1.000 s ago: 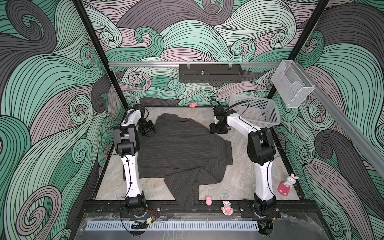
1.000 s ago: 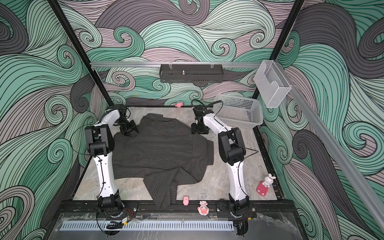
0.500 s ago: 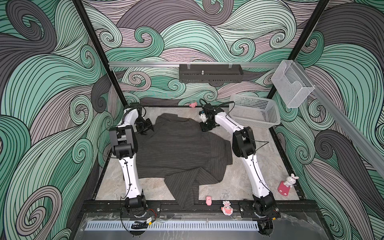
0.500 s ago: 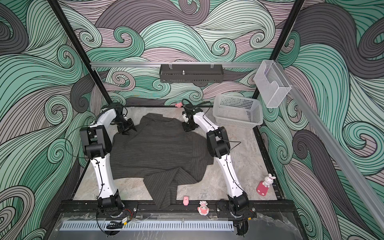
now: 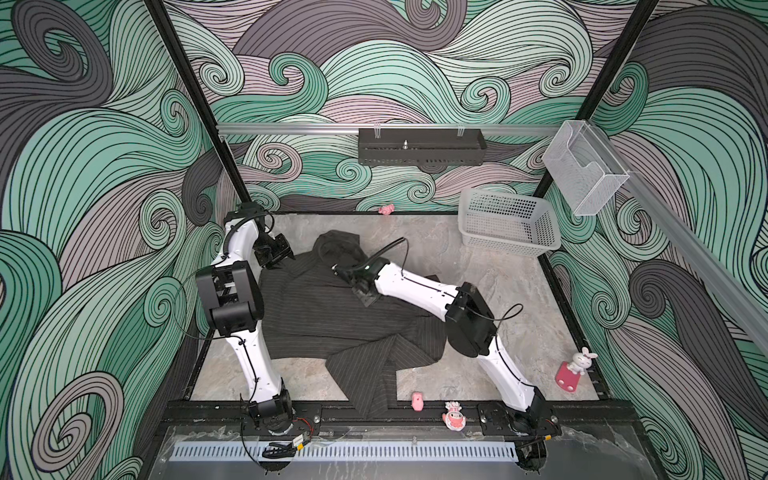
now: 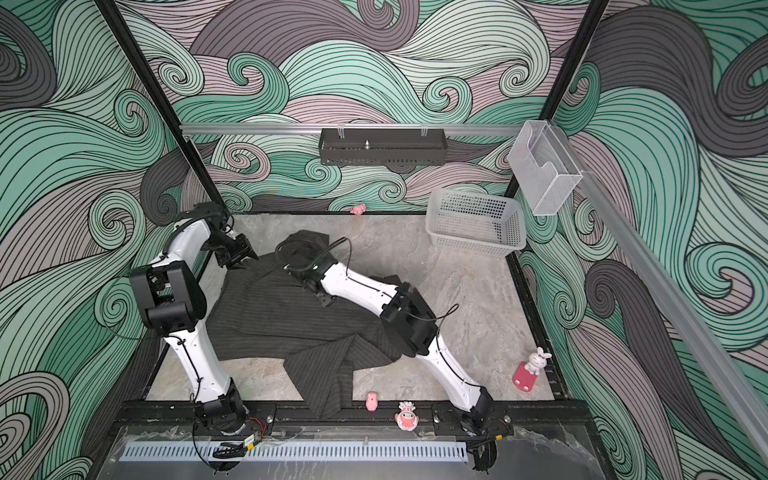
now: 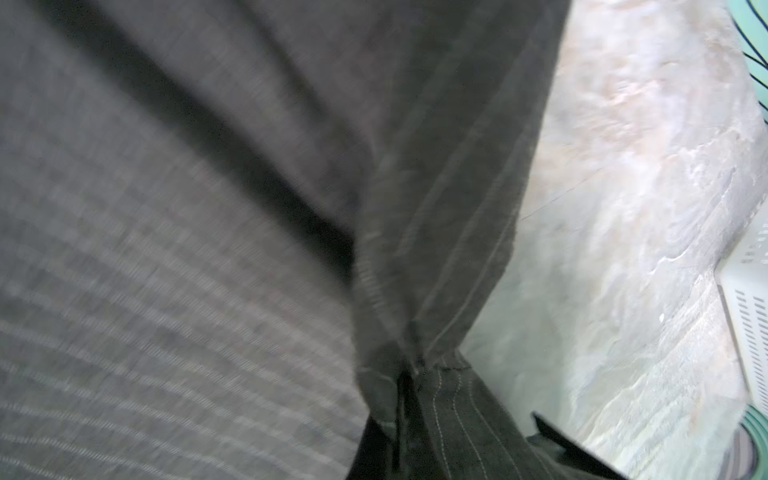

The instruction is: Fold and stack the long sleeve shirts

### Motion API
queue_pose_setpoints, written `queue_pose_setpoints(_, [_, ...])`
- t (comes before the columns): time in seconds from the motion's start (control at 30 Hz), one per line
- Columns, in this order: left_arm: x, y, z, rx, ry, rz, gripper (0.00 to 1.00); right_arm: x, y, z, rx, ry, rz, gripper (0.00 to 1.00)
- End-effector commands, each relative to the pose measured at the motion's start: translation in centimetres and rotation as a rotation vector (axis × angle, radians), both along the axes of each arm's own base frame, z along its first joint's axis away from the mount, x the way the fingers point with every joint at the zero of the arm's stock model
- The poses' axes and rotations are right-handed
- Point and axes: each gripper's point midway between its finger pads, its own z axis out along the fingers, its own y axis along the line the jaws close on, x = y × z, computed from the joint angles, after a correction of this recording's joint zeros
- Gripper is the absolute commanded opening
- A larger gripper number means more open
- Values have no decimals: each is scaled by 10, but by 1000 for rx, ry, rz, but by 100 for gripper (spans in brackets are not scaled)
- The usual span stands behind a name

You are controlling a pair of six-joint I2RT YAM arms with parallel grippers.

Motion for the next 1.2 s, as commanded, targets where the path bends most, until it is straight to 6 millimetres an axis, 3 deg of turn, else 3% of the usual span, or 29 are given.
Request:
queue_pose_setpoints(0.0, [-1,10,21,10,-61,35,51,-39,-12,-24,-102,61,-26,17])
queue_pose_setpoints(0.13, [-6,17,20,4,-63,59,52,-85,9,-17,4,145,80,52])
queue_pose_setpoints(0.2, [-7,18,19,0,-62,65,51,-86,7,-3,72,163,71,63])
queue_pose_setpoints(0.27, [-7,17,17,-10,-64,67,51,-75,2,17,144,168,46,68])
queue_pose_setpoints(0.4, [-7,15,14,-26,-64,68,51,-44,-12,46,268,189,-9,70])
queue_pose_setpoints(0.53, [-8,14,14,-28,-65,66,51,-8,-27,56,352,213,-64,68])
queue_pose_setpoints(0.73, [-10,12,13,-37,-60,68,50,56,-53,47,435,247,-167,59])
queue_pose_setpoints(0.8, [-11,12,12,-39,-61,67,50,66,-49,38,479,299,-163,58])
queue_pose_setpoints(1.03, [-11,10,11,-49,-61,66,50,69,-15,3,556,447,-110,65])
queue_pose_setpoints(1.17, [-12,10,11,-49,-60,64,50,74,0,-16,594,504,-117,62])
